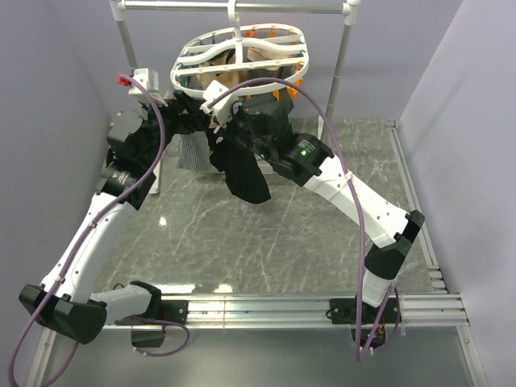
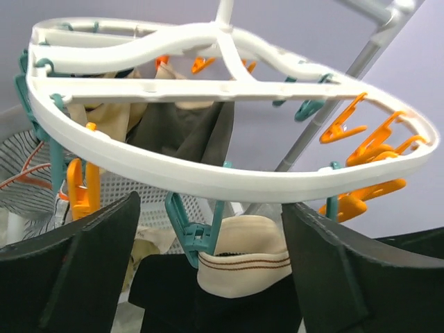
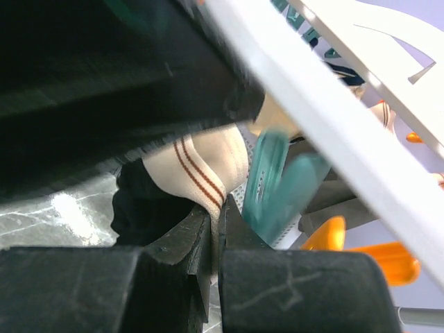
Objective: Clip the underwear to the hanger
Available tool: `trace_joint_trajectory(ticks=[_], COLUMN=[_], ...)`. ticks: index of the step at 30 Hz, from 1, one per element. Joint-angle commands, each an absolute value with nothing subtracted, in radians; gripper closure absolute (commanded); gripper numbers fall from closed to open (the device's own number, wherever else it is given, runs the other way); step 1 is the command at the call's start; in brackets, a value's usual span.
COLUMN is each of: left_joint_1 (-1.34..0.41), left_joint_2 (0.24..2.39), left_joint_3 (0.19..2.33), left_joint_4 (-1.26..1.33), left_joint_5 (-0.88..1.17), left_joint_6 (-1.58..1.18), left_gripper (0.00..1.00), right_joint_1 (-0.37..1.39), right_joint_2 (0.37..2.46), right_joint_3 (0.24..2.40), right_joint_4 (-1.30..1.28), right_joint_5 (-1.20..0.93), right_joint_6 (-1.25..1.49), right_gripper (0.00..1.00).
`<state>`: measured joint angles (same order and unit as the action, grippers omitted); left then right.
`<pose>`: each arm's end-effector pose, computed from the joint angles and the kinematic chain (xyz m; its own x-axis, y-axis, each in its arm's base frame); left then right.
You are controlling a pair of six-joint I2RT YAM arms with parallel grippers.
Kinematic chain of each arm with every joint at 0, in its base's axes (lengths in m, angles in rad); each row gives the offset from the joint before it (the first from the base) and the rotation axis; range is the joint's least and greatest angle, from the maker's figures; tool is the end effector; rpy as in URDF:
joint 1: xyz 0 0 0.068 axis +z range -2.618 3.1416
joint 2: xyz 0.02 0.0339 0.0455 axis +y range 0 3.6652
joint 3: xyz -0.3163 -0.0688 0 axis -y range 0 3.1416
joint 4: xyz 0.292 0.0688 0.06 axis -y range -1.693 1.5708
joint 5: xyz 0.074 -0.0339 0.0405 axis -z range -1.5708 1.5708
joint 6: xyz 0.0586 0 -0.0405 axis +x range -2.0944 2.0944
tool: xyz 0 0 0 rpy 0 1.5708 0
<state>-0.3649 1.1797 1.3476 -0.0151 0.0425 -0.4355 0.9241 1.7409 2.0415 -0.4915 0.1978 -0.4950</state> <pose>0.2871 -0.1123 0.5340 -0.0380 -0.4367 -0.8988 0.4188 0.8097 -0.4111 0.2886 0.3632 0.5441 0.2159 -0.4871 -0.8463 -0.6406 0.5835 -0.4992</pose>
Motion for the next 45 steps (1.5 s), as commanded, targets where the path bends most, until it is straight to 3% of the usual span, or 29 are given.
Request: trace_joint_trajectory(ticks=[1,14,20,29,37,45], left_joint_1=[-0.333,-0.264,-0.229,-0.178,-0.178,-0.228], left_joint_2=[1.129,1.043,0.979,0.928,0.887,0.983], left_joint_3=[1.342,1.278,1.213,1.161,1.059,0.987], left_joint_4=[0.064,0.034,-0.049,-0.239,-0.304,-0.263], left_joint_5=[0.096,0.109,0.055,0.13,0.458,0.325], left_joint_6=[-0.494,-0.572,-0.546,-0.359,-0.164,-0.241], left_gripper=[0.08,0.02,0.01,0.01,0.01,0.01], right_joint_1=[0.919,0.919,0.919,0.916,0.824,0.571], right_joint_2=[1.736,1.71,1.69,1.588,1.37,1.295], right_joint_3=[2.082,1.993,1.945,1.777,1.488,1.22], right_joint_4=[-0.434,-0.407,-0.41,-0.394,-0.351,-0.206], right_joint_5=[0.186,0.103,-0.029,-0.166,-0.316,-0.448], right_joint_6=[-0.482,-0.446,-0.419,-0.351,-0.174,0.067], right_gripper=[1.0,0.98,0.71,0.42,0.41,0.43])
